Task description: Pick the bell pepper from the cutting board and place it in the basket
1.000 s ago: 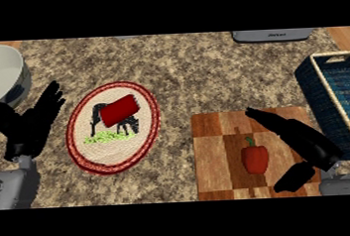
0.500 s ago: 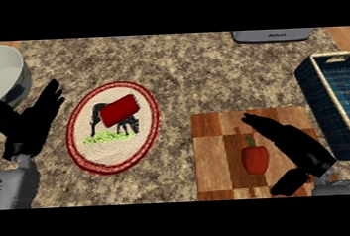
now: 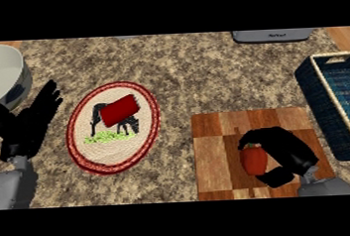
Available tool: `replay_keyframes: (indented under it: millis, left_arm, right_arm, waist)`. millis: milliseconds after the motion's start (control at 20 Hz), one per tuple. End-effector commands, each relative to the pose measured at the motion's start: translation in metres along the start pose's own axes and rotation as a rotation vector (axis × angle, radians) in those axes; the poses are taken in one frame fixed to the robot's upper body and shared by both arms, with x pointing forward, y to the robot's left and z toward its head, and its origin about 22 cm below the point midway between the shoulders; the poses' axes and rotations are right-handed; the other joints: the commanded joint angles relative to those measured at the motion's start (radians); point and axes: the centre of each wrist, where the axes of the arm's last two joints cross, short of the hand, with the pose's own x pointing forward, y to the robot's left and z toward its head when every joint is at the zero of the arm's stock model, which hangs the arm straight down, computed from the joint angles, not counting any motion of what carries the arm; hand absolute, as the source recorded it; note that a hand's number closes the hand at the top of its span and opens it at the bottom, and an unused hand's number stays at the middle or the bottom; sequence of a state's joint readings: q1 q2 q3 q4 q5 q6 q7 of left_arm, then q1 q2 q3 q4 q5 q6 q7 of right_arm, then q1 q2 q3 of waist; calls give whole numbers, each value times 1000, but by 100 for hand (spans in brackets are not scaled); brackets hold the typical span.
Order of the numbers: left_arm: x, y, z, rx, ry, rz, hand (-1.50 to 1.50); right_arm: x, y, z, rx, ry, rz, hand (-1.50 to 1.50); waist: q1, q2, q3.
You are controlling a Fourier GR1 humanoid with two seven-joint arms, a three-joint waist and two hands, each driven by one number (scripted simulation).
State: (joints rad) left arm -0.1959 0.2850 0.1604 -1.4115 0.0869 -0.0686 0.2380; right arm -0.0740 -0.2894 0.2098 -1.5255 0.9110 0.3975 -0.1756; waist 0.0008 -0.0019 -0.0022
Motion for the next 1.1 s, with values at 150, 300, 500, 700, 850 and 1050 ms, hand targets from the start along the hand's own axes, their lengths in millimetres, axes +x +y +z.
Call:
replay_keyframes:
  millis: [150, 300, 500, 700, 850, 1050]
  left_arm:
    - [5, -20, -10, 20, -18, 2, 0]
    - [-8, -10, 2, -18, -2, 2, 0]
    - [3, -5, -2, 12, -32, -4, 0]
    - [8, -13, -6, -32, -45, -13, 0]
    - [14, -31, -10, -86, -58, -15, 0]
    - [21, -40, -13, -123, -72, -29, 0]
  right_arm:
    - [4, 15, 0, 8, -29, 37, 150]
    - [18, -3, -45, -158, 332, -138, 150]
    - [-7, -30, -34, -405, 691, -304, 150]
    - [-1, -64, -55, -554, 939, -404, 150]
    - [17, -98, -76, -653, 1049, -473, 150]
    - [46, -147, -96, -915, 1064, -597, 150]
  waist:
    - [-3, 2, 2]
    - [28, 9, 2]
    - [2, 19, 0]
    - [65, 38, -1]
    - [110, 42, 1]
    - [147, 42, 3]
